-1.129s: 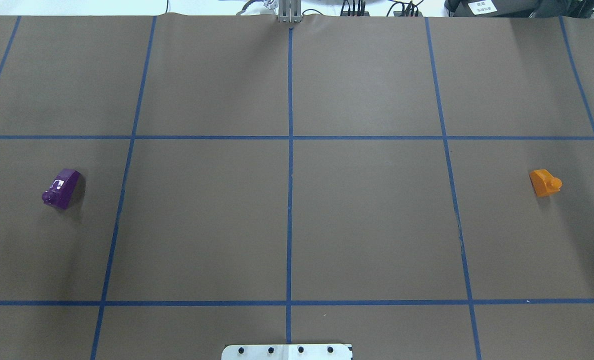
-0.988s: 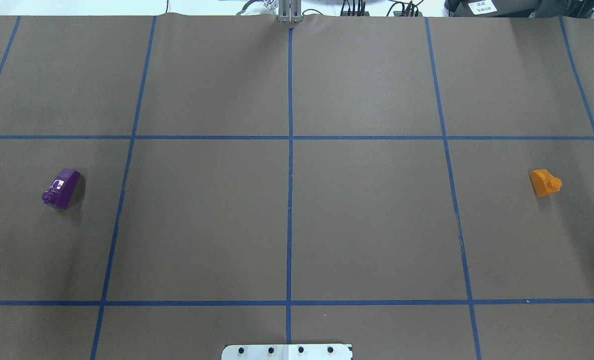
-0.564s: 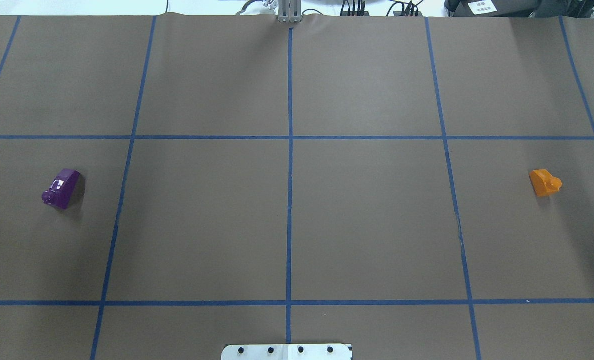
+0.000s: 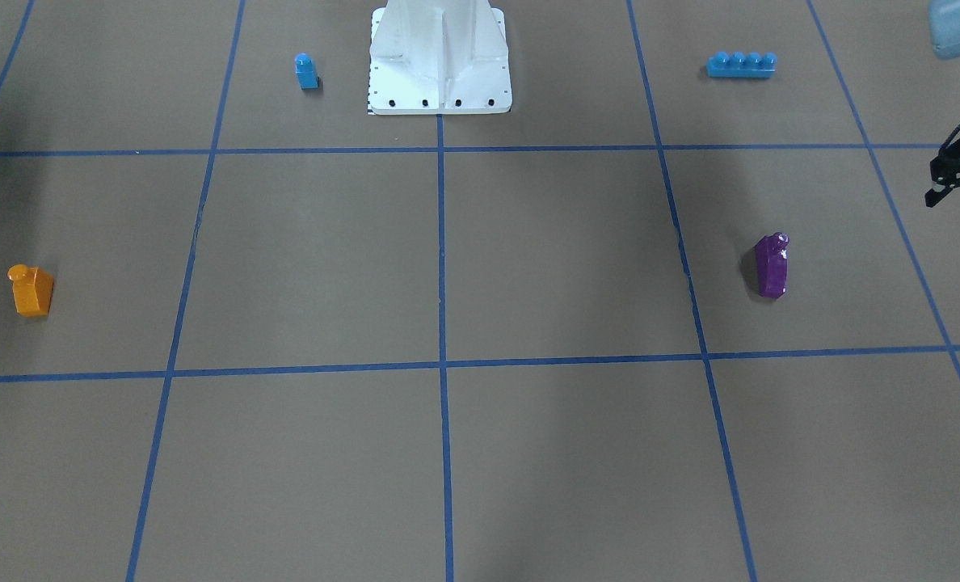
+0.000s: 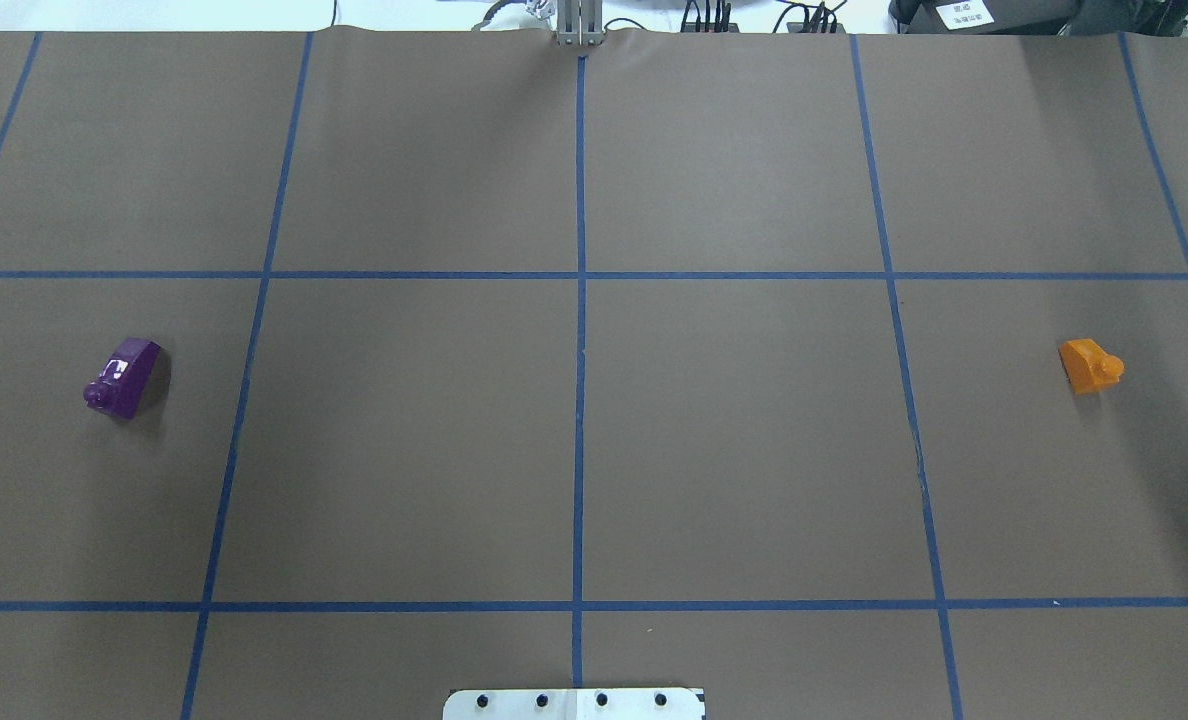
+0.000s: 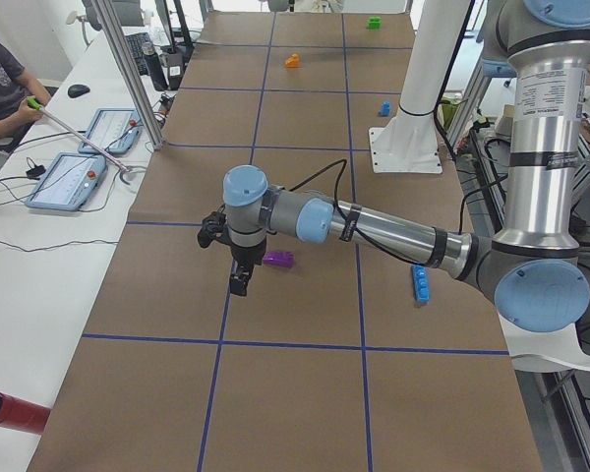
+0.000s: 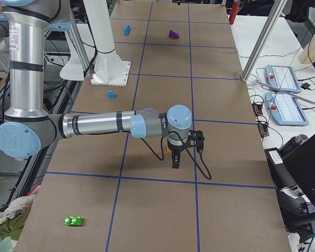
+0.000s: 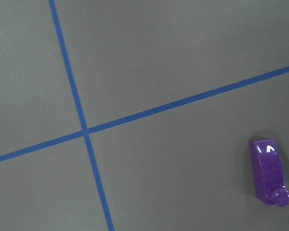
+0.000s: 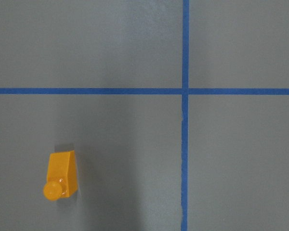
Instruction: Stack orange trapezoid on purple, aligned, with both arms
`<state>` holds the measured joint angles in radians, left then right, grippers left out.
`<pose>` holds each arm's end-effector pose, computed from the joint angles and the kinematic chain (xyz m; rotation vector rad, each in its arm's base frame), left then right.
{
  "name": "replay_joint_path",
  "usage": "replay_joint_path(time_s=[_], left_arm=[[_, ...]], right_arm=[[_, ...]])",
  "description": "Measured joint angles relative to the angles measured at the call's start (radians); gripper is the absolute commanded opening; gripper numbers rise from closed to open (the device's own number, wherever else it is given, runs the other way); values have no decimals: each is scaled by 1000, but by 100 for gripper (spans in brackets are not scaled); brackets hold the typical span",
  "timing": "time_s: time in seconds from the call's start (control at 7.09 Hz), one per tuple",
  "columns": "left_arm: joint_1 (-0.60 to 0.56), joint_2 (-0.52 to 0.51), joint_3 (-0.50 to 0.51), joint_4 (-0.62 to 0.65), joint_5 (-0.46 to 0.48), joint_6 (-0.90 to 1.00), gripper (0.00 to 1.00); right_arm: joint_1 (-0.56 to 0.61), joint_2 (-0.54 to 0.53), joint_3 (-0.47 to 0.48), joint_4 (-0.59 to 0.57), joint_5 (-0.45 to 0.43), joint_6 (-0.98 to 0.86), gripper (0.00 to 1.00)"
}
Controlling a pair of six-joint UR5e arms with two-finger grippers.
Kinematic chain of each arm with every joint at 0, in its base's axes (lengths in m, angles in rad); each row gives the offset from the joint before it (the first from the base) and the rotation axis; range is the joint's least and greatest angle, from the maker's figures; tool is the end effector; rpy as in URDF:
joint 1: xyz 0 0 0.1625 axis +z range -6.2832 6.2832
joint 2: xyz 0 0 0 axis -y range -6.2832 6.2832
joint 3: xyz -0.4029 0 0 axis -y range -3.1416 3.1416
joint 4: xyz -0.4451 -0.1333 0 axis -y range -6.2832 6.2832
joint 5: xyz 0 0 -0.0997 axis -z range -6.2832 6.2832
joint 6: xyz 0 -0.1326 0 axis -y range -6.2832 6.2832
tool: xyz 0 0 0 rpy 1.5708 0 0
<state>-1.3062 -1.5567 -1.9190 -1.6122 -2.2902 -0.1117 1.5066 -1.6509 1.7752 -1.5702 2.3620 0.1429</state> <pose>0.0980 -0.5372 0.4756 0.2204 0.7675 0.2797 0.0056 -0.5214 0.5890 0.0360 -0.7981 0.0251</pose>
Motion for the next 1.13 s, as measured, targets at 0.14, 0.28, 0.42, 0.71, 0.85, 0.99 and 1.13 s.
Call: replay_joint_path(time_s=[0.14,0.28,0.42,0.71,0.85,0.99,1.13], left_arm=[[62,2,-2,-38,-3,-106,100],[138,6,5,-114,11,-258,100],[216,9,20,-197,53,-403,100],[353,7,75,-306,169,-556,100],[394,1,104,-326,204,-574,100],[422,-4,126,-335,219,-579,100],[443,-7,141,-338,225,-579,94]], right_arm=[[0,1,-1,0,-1,-1,100],[0,2,-1,0,-1,-2,100],[0,3,-2,-1,-1,-2,100],[0,2,-5,-1,-1,-2,100],[0,2,-6,-1,-1,-3,100],[0,1,-7,-1,-1,-4,100],[0,0,-8,-1,-1,-6,100]])
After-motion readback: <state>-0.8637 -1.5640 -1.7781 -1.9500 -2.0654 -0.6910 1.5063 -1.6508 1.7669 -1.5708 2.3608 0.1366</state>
